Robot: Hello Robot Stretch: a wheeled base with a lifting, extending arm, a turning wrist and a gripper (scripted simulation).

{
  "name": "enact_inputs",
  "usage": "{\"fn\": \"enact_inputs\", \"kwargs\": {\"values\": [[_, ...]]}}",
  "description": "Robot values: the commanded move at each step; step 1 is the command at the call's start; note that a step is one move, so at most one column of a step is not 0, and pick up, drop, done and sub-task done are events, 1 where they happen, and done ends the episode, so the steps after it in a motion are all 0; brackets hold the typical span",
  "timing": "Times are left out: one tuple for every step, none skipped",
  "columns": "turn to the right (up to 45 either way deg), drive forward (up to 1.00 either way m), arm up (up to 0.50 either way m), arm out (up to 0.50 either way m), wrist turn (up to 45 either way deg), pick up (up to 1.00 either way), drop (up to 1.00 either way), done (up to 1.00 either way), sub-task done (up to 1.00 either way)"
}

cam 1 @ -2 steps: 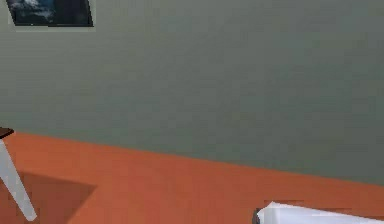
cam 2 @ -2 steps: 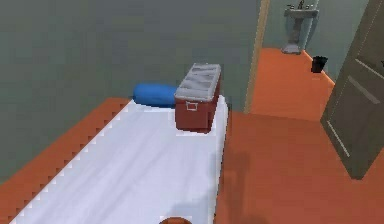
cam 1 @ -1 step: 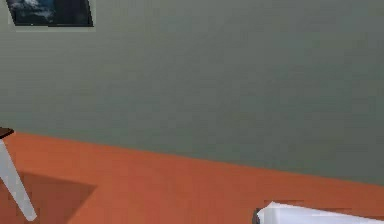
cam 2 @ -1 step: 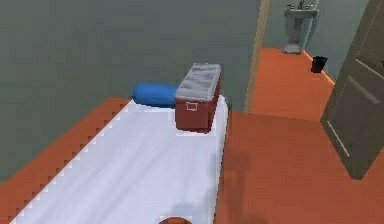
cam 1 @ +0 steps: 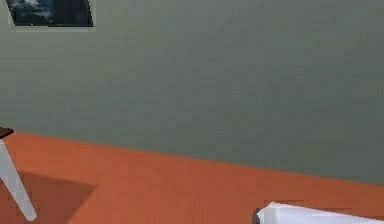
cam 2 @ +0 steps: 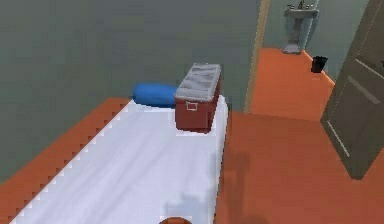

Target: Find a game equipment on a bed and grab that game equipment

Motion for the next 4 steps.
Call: {"fn": "enact_inputs", "kwargs": {"values": [[0.0, 0.00, 0.00, 0.00, 33.0, 0.00, 0.00, 0.00, 0.00], [0.0, 0.00, -0.30, 0.00, 0.0, 0.00, 0.00, 0.00, 0.00], [0.0, 0.00, 0.00, 0.00, 0.0, 1.00, 0.00, 0.00, 0.00], [0.0, 0.00, 0.10, 0.00, 0.0, 0.00, 0.00, 0.00, 0.00]]}}
